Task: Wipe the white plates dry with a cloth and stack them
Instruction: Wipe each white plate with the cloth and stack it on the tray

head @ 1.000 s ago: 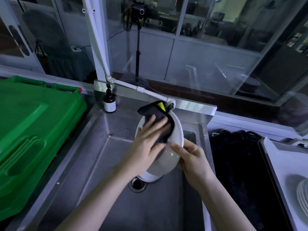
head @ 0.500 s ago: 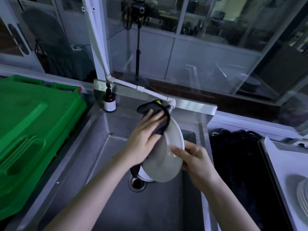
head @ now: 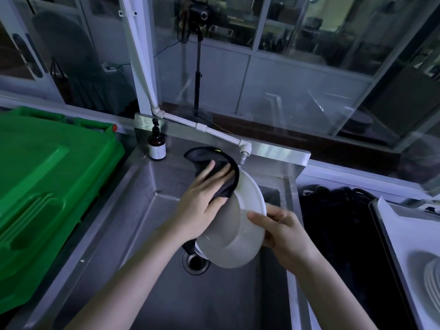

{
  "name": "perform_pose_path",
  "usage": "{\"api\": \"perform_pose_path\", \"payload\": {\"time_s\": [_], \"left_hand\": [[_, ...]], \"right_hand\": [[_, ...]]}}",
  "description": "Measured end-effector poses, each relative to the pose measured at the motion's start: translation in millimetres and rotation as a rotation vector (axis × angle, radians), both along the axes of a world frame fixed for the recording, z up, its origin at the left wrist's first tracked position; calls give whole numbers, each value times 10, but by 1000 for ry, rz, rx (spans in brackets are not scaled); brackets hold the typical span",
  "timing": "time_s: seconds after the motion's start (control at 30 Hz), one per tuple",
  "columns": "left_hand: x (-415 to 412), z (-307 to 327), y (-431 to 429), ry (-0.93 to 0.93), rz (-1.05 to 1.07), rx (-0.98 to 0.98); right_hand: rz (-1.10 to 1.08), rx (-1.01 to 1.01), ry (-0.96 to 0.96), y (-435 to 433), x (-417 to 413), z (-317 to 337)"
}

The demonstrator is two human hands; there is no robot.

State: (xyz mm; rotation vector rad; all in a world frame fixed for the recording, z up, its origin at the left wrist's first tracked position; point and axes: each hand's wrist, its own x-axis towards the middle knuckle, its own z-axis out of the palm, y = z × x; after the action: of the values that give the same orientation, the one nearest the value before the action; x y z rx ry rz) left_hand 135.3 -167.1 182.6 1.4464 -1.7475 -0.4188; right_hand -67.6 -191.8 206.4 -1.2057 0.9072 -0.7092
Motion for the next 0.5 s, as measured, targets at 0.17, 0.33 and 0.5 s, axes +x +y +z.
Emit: {"api": "perform_pose_path", "payload": {"time_s": [0.17,0.33,0.5], "left_hand": [[85,-264,85,295,168,103],[-220,-594,370,396,196,80],[-610,-503,440,9,136,-146]], "right_hand": [[-116,41,-134,-84,-58,66],[-290,129,-333,-145,-58,14],[-421,281,-424,-132,164,-134]]}}
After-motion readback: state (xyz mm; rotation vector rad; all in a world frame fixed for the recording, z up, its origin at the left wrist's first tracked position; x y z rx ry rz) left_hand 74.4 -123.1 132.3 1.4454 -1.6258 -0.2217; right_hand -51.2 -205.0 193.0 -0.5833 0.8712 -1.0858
